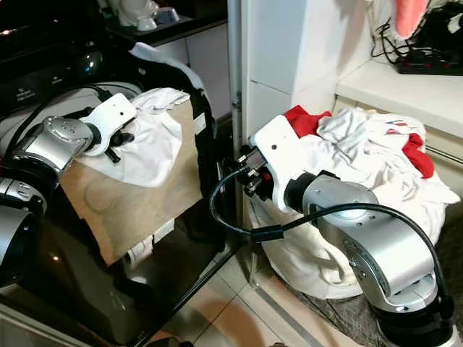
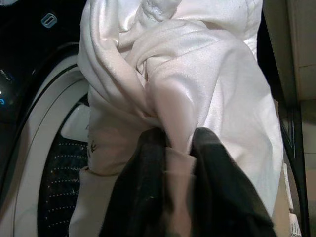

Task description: Clothes washing

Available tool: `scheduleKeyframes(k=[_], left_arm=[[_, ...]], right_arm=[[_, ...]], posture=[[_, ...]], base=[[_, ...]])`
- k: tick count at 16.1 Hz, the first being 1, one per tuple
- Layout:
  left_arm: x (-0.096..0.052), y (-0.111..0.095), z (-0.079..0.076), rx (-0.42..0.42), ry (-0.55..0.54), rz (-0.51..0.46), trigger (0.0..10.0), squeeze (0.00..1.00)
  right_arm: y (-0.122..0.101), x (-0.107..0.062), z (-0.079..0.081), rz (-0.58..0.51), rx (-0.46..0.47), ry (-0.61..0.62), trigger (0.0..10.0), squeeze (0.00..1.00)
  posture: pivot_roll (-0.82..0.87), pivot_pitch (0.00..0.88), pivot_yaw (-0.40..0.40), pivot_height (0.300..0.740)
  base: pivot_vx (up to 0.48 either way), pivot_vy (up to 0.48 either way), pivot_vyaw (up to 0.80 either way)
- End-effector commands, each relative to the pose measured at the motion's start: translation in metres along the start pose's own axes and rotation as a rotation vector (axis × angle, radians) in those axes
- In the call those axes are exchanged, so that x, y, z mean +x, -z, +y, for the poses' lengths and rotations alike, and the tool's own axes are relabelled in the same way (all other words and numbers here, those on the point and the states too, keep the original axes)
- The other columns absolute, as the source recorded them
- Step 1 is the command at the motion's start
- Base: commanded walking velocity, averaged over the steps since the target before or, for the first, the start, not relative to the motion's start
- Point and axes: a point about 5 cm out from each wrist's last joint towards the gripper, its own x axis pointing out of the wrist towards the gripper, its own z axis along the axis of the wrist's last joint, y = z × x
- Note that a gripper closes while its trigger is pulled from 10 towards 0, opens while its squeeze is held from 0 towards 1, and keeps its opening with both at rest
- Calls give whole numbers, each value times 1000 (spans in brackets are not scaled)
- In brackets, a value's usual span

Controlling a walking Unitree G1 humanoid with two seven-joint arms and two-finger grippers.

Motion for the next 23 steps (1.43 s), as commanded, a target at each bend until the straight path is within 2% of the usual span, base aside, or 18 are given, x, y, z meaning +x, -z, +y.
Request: scheduleKeyframes(k=[1,5,6,8,9,10,11,12,13,14,15,16,17,18,20,23], left_arm=[[-4,6,8,-33,-34,24,0,0],[-10,-5,21,-38,-77,-8,0,0],[-14,-13,30,-30,-115,-19,0,0],[-28,-30,55,-3,-257,-42,0,0],[-42,-44,75,8,-394,-76,0,0],[-49,-51,84,12,-456,-100,0,0],[-61,-62,98,0,-558,-142,2392,0],[-75,-71,113,28,-721,-165,6902,0],[-88,-78,124,137,-899,-172,10000,0],[-89,-77,124,208,-929,-141,10000,0],[-81,-75,118,173,-848,-142,10000,0],[-72,-74,109,87,-767,-170,10000,0],[-64,-75,101,51,-695,-185,10000,0],[-51,-74,85,28,-589,-192,10000,0],[-45,-75,78,15,-559,-209,10000,0],[-45,-72,78,29,-552,-190,10000,0]], right_arm=[[-1,-1,1,-10,-8,-2,10000,0],[-2,-2,-1,-10,-15,0,10000,0],[-3,-3,-2,-11,-19,1,10000,0],[-4,-3,-3,-9,-30,-5,10000,0],[-4,-2,-3,-7,-36,-11,10000,0],[-4,-2,-3,-5,-39,-14,10000,0],[-5,-3,-4,-5,-42,-12,10000,0],[-5,-3,-5,-7,-42,-6,10000,0],[-4,-2,-5,-9,-39,2,10000,0],[-4,-2,-5,-6,-42,1,10000,0],[-3,-1,-3,-3,-45,-4,10000,0],[-3,-2,-2,-3,-45,-8,10000,0],[-3,-3,-2,-1,-43,-7,10000,0],[-1,-6,-1,6,-37,2,10000,0],[0,-7,-1,10,-33,6,10000,0],[1,-8,-1,9,-34,3,10000,0]], posture=[[-112,0,103,740],[-111,0,103,740],[-108,0,98,740],[-107,0,96,740],[-107,0,96,740],[-107,0,96,740],[-108,0,98,740],[-107,0,98,740],[-106,0,97,740],[-109,0,103,740],[-111,0,106,740],[-116,0,111,740],[-119,0,113,740],[-122,0,112,740],[-122,0,111,740],[-119,0,108,740]], base=[[0,0,0],[0,0,0],[0,0,0],[0,0,0],[0,0,0],[0,0,0],[0,0,0],[0,0,0],[0,0,0],[0,0,0],[0,0,0],[0,0,0],[0,0,0],[0,0,0],[0,0,0],[0,0,0]])
